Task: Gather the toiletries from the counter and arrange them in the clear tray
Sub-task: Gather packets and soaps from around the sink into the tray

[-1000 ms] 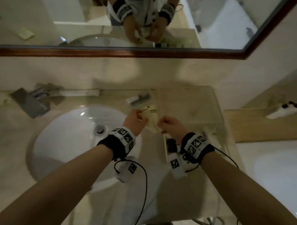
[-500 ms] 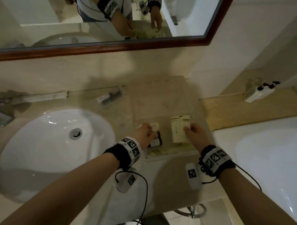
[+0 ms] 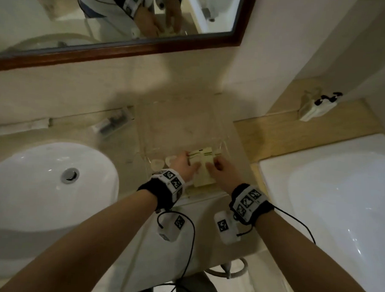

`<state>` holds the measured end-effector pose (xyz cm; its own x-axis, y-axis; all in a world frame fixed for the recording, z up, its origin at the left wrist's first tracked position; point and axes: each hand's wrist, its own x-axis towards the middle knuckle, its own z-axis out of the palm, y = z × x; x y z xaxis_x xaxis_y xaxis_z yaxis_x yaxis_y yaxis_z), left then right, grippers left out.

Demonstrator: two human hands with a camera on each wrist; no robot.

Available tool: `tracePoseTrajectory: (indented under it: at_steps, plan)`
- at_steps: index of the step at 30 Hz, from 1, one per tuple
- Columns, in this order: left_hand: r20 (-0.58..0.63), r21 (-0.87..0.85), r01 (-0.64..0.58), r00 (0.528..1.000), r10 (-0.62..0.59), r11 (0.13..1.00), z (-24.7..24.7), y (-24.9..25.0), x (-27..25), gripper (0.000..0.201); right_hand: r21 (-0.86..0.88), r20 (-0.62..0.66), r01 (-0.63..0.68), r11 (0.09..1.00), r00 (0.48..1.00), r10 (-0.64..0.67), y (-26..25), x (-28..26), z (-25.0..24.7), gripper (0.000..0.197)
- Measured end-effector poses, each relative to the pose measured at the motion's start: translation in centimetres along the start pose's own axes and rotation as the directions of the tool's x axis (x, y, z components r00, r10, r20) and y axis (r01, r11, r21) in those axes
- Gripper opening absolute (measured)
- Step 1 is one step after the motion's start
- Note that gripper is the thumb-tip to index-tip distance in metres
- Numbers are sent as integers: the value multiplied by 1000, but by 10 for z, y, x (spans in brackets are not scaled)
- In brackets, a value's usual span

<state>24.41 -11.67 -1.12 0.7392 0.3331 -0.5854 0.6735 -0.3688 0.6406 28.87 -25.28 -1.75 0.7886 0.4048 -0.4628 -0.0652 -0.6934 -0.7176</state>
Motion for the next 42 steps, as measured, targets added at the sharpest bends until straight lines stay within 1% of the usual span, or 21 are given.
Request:
tracePoseTrajectory:
  at_steps: [1,3,4,5,7,9,11,12,13,16,18,20,23,27,30,32,34,36,38,40,42]
  plan:
    - [-28,8,-8,1000,8,1000,-4,-3,1,44,-38,-28,9,999,1000,-10,-2,2,3,25]
    - [-71,25,-12,997,13,1000,-11,-7,5,43,-114,-151,-8,993,989,-10,1,7,6,29]
    - [-88,38,-13,996,16,999,-14,-8,6,43,-187,-187,-27,982,982,-8,2,8,5,36]
    - [-102,63,-16,995,22,998,-17,-10,7,43,-278,-193,-36,960,981,-19,5,9,7,45]
    - [-134,108,-15,990,30,994,-22,-13,7,44,-442,-149,-13,897,987,-59,7,8,13,60]
    - [-165,99,-30,985,46,995,-23,-14,7,44,-545,-101,97,833,979,-179,8,7,20,59]
    - [-167,97,-37,985,53,995,-22,-14,5,44,-633,23,224,741,962,-272,10,8,22,58]
    - [-161,107,-38,985,55,994,-20,-14,4,45,-662,73,256,704,957,-279,11,9,23,59]
    - [-156,114,-39,986,57,993,-19,-14,2,46,-678,90,260,687,958,-273,11,10,24,60]
    - [-159,119,-45,985,64,992,-18,-14,-1,47,-662,30,189,725,974,-225,9,13,26,62]
    - [-155,127,-52,985,71,991,-18,-15,-2,49,-655,-18,156,740,975,-221,8,15,25,61]
    - [-151,147,-71,984,94,987,-19,-16,-3,53,-660,-47,143,738,972,-231,9,17,22,58]
    - [-130,208,-108,982,137,972,-19,-13,-1,59,-636,-96,130,761,965,-245,11,18,17,54]
    - [-124,263,-89,984,125,961,-15,-8,4,62,-607,-175,65,792,961,-213,16,22,10,44]
    - [-117,332,-91,984,137,939,-11,-4,6,64,-641,-152,66,765,965,-211,19,23,8,37]
    - [-133,352,-89,981,144,932,-8,-4,7,65,-580,-172,87,810,959,-226,16,23,8,35]
    - [-149,380,-83,978,149,921,-3,-7,7,64,-534,-155,147,832,951,-267,12,21,10,38]
    - [-161,418,-78,974,158,905,1,-10,6,59,-551,-105,199,811,947,-304,4,18,13,42]
    - [-166,448,-65,974,154,892,4,-11,7,51,-601,-50,204,773,956,-291,1,19,19,46]
    - [-134,508,-58,980,145,860,4,-11,11,47,-641,-25,187,744,964,-265,3,22,24,48]
    - [-76,587,-72,987,143,807,2,-11,13,42,-669,-45,176,723,960,-275,6,22,24,49]
